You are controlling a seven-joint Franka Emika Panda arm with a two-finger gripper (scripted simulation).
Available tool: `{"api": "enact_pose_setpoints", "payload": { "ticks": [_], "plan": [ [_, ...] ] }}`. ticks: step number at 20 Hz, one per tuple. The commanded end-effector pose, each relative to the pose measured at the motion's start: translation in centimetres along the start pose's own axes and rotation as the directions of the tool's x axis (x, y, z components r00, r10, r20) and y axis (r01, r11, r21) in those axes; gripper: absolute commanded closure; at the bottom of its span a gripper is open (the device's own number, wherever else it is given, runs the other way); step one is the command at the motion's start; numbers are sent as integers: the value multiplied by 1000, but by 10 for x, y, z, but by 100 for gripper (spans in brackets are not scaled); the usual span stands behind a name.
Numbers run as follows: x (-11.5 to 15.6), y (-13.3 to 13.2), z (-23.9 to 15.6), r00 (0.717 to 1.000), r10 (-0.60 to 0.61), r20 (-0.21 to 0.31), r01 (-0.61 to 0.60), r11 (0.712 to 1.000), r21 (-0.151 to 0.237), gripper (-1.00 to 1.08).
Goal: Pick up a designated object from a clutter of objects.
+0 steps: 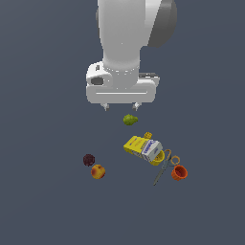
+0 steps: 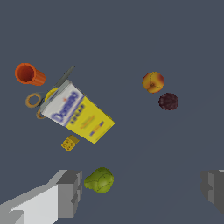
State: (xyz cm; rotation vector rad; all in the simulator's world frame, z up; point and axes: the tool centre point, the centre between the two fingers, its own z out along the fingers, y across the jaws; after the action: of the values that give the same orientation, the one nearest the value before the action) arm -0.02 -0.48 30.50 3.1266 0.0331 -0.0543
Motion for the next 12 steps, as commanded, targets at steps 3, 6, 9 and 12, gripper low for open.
{"api": "enact_pose_setpoints", "payload": {
  "ticks": [3, 6, 9, 12],
  "plan": [
    [0, 0, -1, 1000, -1, -1, 1, 1000, 2, -92],
    [0, 0, -5, 1000, -3, -6, 3, 1000, 13, -92],
    [0, 0, -9, 1000, -3, -12, 4, 1000, 24, -92],
    [0, -1, -10, 1000, -2, -12, 2, 1000, 26, -92]
  ]
}}
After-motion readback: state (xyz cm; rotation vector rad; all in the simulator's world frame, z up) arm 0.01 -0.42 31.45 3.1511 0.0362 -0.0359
